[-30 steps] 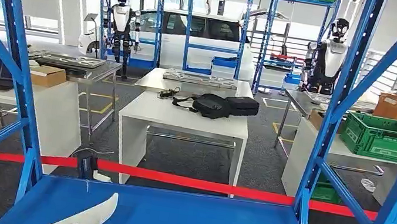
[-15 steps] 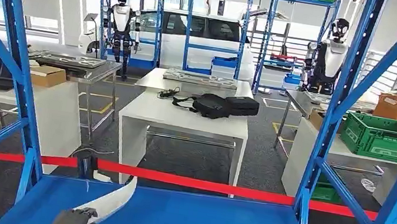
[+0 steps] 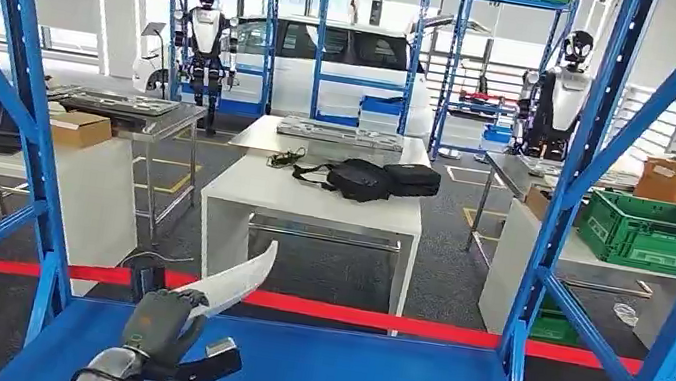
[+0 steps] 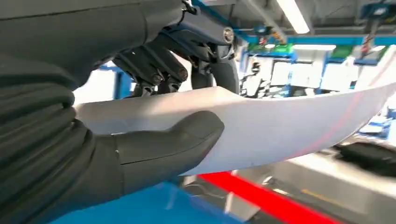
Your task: Take the parts from the cabinet and place them on the table.
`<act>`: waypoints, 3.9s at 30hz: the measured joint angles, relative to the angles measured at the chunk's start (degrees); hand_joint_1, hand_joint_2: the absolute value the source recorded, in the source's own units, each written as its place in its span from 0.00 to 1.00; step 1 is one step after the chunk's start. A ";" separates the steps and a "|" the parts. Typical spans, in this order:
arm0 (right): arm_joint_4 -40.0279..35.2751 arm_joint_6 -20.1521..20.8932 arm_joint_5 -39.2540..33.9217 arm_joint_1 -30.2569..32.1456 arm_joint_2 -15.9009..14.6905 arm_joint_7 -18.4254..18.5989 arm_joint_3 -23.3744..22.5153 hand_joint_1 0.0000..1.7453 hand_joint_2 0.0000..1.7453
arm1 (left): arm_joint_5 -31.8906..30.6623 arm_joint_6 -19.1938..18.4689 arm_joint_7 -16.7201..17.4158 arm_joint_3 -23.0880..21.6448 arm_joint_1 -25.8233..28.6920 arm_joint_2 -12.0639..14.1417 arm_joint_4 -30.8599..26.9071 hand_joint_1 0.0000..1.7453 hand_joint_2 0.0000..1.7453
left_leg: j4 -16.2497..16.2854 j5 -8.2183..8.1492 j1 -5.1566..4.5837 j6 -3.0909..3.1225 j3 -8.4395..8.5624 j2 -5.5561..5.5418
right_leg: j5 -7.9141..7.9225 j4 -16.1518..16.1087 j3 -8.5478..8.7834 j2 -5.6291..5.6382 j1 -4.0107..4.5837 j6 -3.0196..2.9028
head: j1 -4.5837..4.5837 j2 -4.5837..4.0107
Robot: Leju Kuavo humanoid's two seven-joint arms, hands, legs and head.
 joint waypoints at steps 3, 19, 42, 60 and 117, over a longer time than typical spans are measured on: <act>0.00 0.00 -0.04 -0.01 0.04 -0.11 -0.20 0.00 0.00 | 1.61 -2.52 -1.83 -0.02 -2.00 -0.28 -0.48 1.00 1.00 | 0.00 0.00 0.00 0.00 0.01 0.00 | 0.01 0.00 0.00 0.00 -0.01 0.01 | 0.00 -0.02; 0.00 0.28 -0.79 0.08 0.04 -1.33 -3.02 0.00 0.00 | 15.18 -22.61 -11.40 -4.59 -9.26 2.46 -4.37 1.00 1.00 | -0.02 0.01 0.00 0.00 0.01 0.04 | 0.00 0.01 0.00 0.00 0.01 0.01 | 0.00 -0.02; 0.00 0.31 -0.96 0.43 0.39 -1.42 -7.08 0.00 0.00 | 46.77 -43.38 -15.28 -23.14 6.43 22.86 -41.43 1.00 1.00 | -0.68 0.00 0.20 1.54 0.67 0.41 | -5.36 15.76 -8.32 -0.12 -0.68 1.50 | 0.11 0.00; 0.00 0.46 0.05 0.35 0.50 -1.42 -7.58 0.00 0.00 | 50.60 -44.63 -12.00 -28.50 11.47 30.58 -60.79 1.00 1.00 | 2.41 -3.01 0.43 -1.57 2.94 0.38 | 2.32 1.53 -3.34 -0.01 -0.53 -1.52 | -0.24 -0.02; 0.00 0.24 0.44 -0.41 1.14 -1.23 -8.52 0.00 0.00 | 48.45 -43.51 -12.06 -29.51 8.06 28.94 -54.75 1.00 1.00 | 15.27 -9.41 0.39 -2.41 -5.71 0.72 | 2.56 0.26 -2.34 -0.33 0.08 -2.16 | -0.11 -0.02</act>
